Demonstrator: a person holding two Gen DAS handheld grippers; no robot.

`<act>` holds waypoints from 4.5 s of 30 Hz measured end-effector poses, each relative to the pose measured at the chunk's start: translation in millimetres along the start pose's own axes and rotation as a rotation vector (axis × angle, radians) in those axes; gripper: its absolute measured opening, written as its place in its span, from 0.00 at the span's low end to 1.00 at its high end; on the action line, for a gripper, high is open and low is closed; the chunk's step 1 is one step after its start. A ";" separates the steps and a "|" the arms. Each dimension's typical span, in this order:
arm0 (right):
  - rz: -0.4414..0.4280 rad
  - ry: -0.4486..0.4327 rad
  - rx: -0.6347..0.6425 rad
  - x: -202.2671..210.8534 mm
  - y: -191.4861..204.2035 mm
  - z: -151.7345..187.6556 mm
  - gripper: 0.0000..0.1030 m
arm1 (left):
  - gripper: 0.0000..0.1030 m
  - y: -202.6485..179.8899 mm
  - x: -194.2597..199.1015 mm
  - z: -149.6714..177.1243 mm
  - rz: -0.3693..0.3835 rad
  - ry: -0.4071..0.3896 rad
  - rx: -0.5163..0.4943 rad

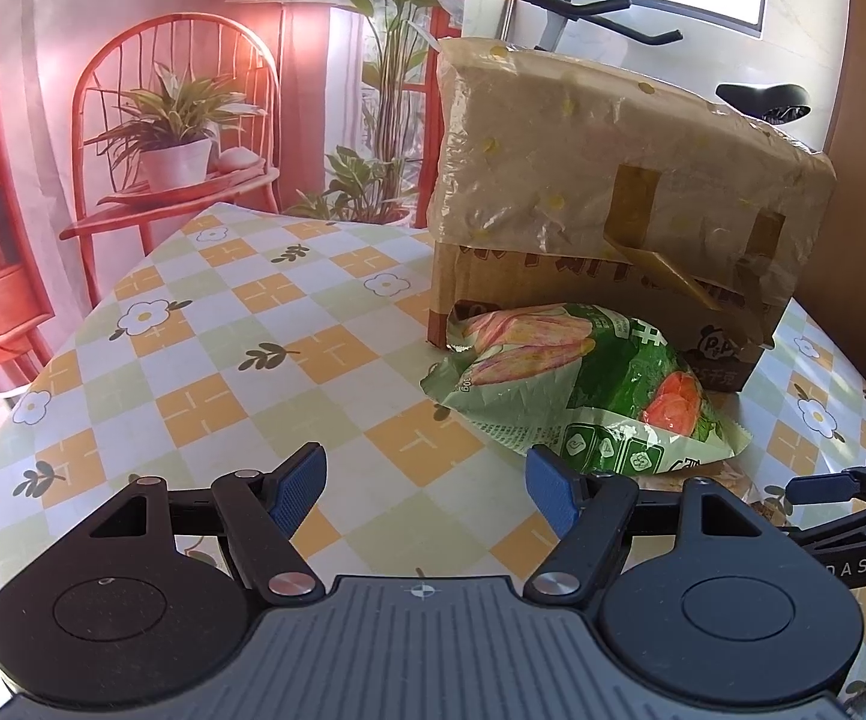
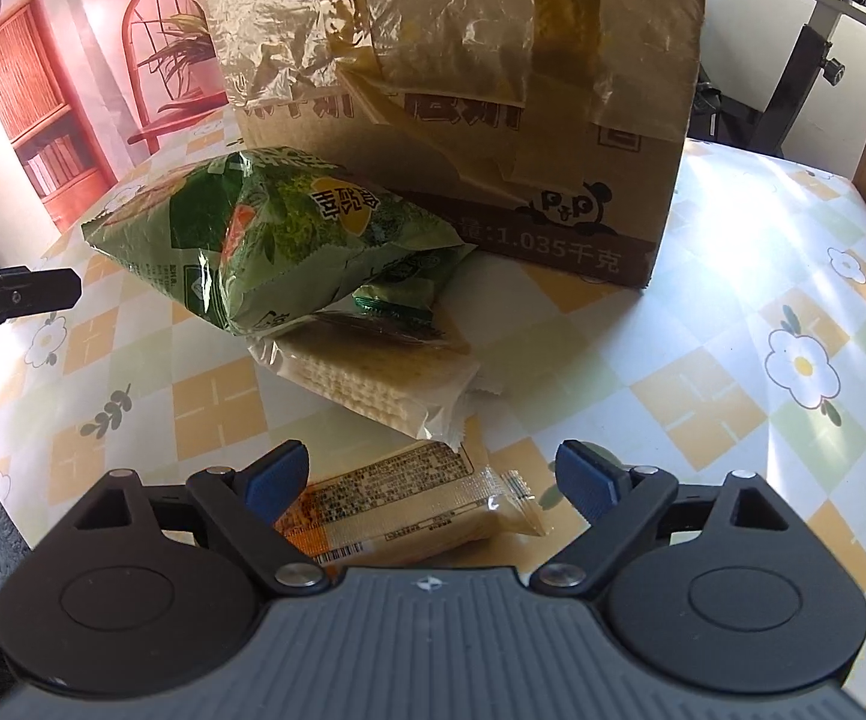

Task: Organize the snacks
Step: 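Lower the right gripper onto the wrapped biscuit bar with orange label, then close the right gripper on the biscuit bar while the left moves to the green chip bag, then grasp the green chip bag with the left gripper, then lift the chip bag and biscuit bar and carry them over the box with both grippers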

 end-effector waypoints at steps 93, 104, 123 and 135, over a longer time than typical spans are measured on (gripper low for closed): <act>0.138 -0.220 0.079 -11.3 -63.0 11.9 0.41 | 0.58 -35.6 -64.6 -4.0 0.137 -0.004 0.215; 0.114 -0.203 0.070 -6.5 -61.7 10.5 0.37 | 0.54 -29.0 -46.8 -17.3 0.097 -0.072 0.167; 0.067 -0.345 0.117 32.6 -35.1 -34.2 0.37 | 0.52 -24.1 -14.5 -44.5 0.071 -0.198 0.151; 0.030 -0.462 0.132 63.0 -16.5 -73.5 0.37 | 0.52 -24.9 14.5 -79.5 0.060 -0.330 0.129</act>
Point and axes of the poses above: each gripper's, at about its wrist camera, not at the fingertips, and x roughly against the way its jaws point, y to its left, z to its underside, the point moved 8 cm from there along -x, roughly the way its jaws point, and after that the axes turned 15 degrees about -y, right-handed, at the moved point
